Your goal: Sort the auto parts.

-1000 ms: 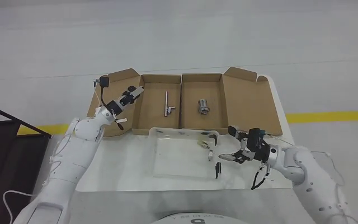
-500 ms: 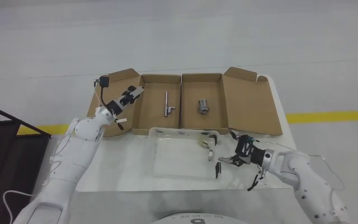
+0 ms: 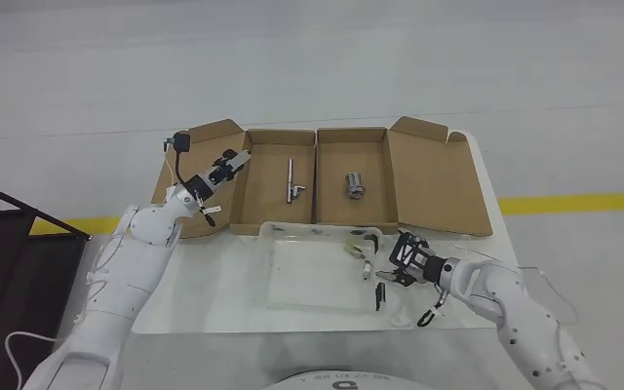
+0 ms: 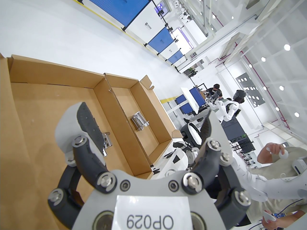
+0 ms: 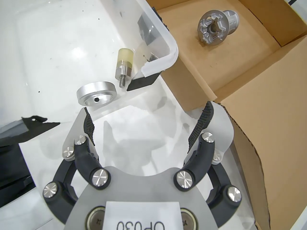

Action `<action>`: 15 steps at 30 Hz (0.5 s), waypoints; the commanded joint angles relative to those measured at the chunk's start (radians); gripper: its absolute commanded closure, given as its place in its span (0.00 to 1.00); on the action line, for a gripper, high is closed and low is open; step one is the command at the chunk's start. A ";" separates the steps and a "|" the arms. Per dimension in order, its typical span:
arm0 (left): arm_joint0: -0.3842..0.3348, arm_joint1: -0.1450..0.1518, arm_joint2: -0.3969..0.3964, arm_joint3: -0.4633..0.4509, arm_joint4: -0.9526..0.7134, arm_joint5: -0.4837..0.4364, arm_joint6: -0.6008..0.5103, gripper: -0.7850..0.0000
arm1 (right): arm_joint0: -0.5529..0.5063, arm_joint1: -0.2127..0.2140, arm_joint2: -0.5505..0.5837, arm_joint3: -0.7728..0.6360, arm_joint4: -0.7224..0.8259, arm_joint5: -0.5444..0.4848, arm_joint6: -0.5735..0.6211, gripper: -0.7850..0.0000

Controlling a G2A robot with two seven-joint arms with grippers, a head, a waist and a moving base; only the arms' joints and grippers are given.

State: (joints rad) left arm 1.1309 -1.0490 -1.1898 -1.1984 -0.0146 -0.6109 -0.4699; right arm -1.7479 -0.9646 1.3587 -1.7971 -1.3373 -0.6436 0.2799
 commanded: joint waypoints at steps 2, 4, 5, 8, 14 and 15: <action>0.000 0.000 0.000 0.000 0.000 0.000 0.000 0.00 | 0.026 -0.005 -0.032 0.006 -0.011 0.024 0.026 0.00; 0.000 0.000 0.000 0.000 0.000 0.000 0.000 0.00 | 0.041 -0.008 -0.053 0.009 -0.020 0.037 0.040 0.00; 0.000 0.000 0.000 0.000 0.000 0.000 0.000 0.00 | 0.048 -0.010 -0.061 0.011 -0.023 0.044 0.047 0.00; 0.000 0.000 0.000 0.000 0.000 0.000 0.000 0.00 | 0.067 -0.014 -0.085 0.017 -0.032 0.061 0.064 0.00; 0.000 0.000 0.000 0.000 0.000 0.000 0.000 0.00 | 0.095 -0.020 -0.120 0.027 -0.046 0.080 0.083 0.00; 0.000 0.000 0.000 0.000 0.000 0.000 0.000 0.00 | 0.099 -0.021 -0.124 0.029 -0.049 0.086 0.085 0.00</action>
State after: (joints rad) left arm 1.1309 -1.0489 -1.1898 -1.1984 -0.0146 -0.6109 -0.4699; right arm -1.6533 -0.9843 1.2389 -1.7705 -1.3832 -0.5637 0.3623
